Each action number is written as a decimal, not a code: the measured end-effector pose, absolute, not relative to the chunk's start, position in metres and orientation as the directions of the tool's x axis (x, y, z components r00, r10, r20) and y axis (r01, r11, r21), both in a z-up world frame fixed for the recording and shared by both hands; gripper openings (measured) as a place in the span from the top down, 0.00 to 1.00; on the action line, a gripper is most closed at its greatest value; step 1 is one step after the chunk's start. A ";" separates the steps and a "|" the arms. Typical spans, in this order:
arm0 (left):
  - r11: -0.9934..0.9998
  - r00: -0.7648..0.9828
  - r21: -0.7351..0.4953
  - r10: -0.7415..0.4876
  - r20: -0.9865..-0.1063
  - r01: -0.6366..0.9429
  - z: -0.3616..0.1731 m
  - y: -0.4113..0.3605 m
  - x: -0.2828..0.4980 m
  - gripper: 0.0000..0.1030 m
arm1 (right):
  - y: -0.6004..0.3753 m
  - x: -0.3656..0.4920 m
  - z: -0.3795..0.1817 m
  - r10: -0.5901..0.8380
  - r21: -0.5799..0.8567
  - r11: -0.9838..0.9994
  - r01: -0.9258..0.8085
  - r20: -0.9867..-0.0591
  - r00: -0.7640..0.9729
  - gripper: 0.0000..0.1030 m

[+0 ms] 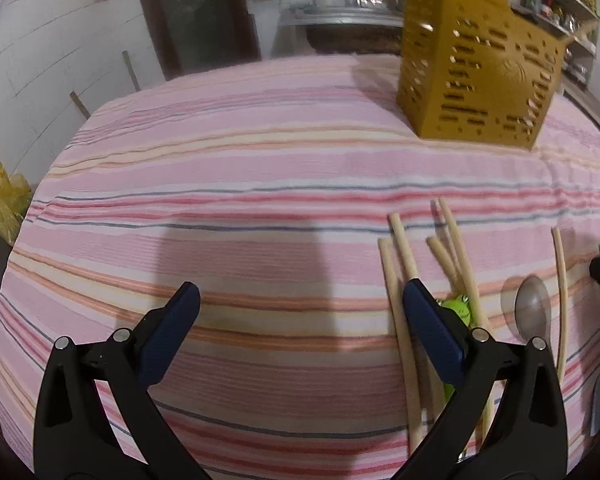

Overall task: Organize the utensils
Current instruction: 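Move both tools back down toward the remaining utensils, then grasp a chopstick with the left tool while the right tool grasps the blue spoon handle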

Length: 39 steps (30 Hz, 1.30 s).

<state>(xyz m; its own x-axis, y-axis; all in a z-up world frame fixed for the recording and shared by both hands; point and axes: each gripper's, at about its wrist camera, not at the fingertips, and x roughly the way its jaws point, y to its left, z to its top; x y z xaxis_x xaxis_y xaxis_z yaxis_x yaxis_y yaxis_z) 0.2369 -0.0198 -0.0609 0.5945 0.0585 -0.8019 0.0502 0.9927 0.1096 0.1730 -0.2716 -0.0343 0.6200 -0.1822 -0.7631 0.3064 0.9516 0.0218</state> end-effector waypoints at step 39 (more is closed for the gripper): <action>0.994 0.549 -0.009 -0.067 -0.833 0.108 -0.048 -0.034 0.237 0.93 | -0.253 0.183 -0.027 -0.135 0.011 0.976 0.218 -0.755 0.641 0.89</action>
